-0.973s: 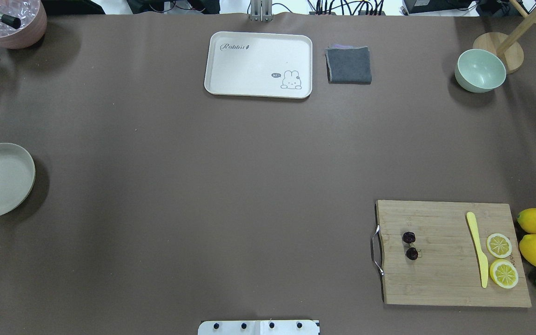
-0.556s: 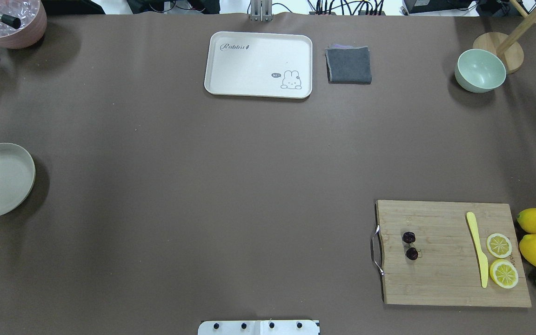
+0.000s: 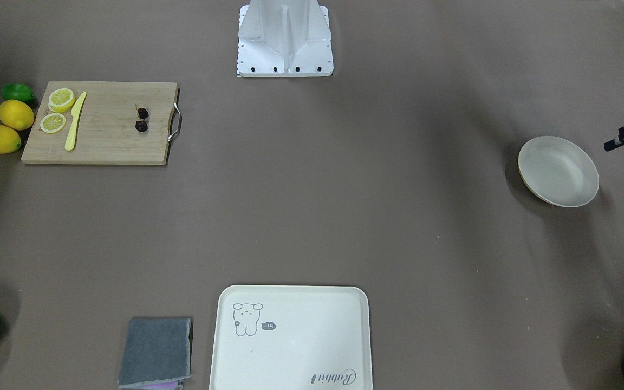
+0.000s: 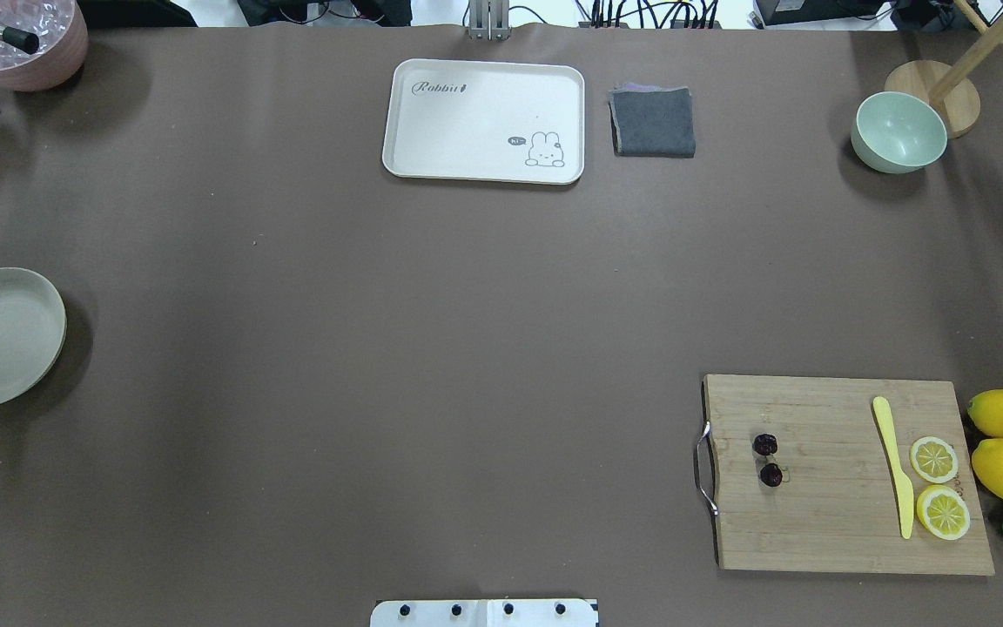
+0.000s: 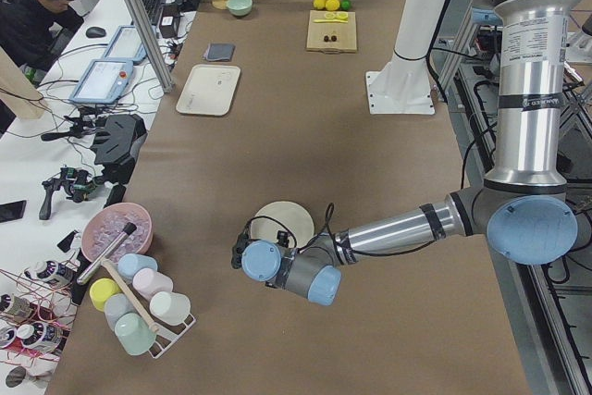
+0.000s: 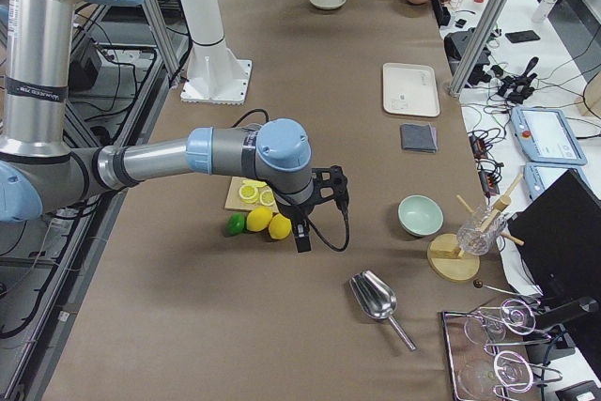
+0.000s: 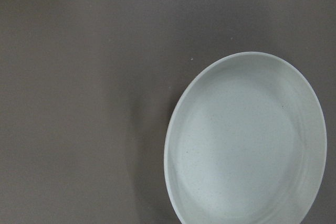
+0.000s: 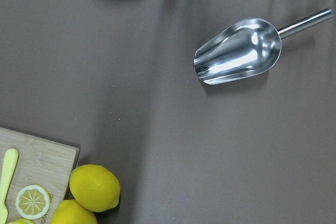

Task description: Place red cherry on plate

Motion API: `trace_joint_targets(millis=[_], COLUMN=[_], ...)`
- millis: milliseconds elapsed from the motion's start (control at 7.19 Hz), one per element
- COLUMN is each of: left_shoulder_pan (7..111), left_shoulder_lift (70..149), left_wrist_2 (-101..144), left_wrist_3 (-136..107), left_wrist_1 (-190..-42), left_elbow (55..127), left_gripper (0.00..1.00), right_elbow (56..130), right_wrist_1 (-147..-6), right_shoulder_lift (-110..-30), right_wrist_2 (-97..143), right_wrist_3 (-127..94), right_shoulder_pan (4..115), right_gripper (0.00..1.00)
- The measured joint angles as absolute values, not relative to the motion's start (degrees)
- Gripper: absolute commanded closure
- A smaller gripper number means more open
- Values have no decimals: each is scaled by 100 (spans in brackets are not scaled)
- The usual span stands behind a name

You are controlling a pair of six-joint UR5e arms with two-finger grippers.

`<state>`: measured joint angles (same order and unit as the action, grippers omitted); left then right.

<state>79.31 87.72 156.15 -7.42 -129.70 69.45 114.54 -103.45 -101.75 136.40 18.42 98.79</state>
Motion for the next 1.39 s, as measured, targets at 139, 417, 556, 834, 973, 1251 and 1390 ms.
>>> trace_joint_targets(millis=[139,417,556,834,973,1251,1390], left_shoulder_pan=[7892,7737,7667,7595,7561,7469,7436], left_shoulder_lift=[8792,8941,9003,9065,9112,9152,9166], left_wrist_2=[15590,15427,15359,15253,15145,14926,14837], left_wrist_3=[-819,-1038,-1094,-1198,-1259,-1317,-1323], left_wrist_1=[-13023,-13091,-13127,-13281,-13356,-13478,-13537], left_elbow=[6935,6897,6858,6783,6767,6748,6739], left_gripper=[4,4,5,7,9,16,20], right_elbow=[11455,11453,11452,11452,11452,11457,11460], right_wrist_1=[-10345,-10345,-10345,-10343,-10339,-10336,-10336], right_shoulder_lift=[-10176,-10178,-10183,-10205,-10209,-10212,-10213], right_wrist_2=[13640,13639,13635,13632,13632,13632,13632], right_wrist_3=[1845,1846,1846,1846,1846,1848,1852], right_shoulder_pan=[9880,9881,9880,9879,9879,9884,9886], right_gripper=[0,0,0,0,0,0,0])
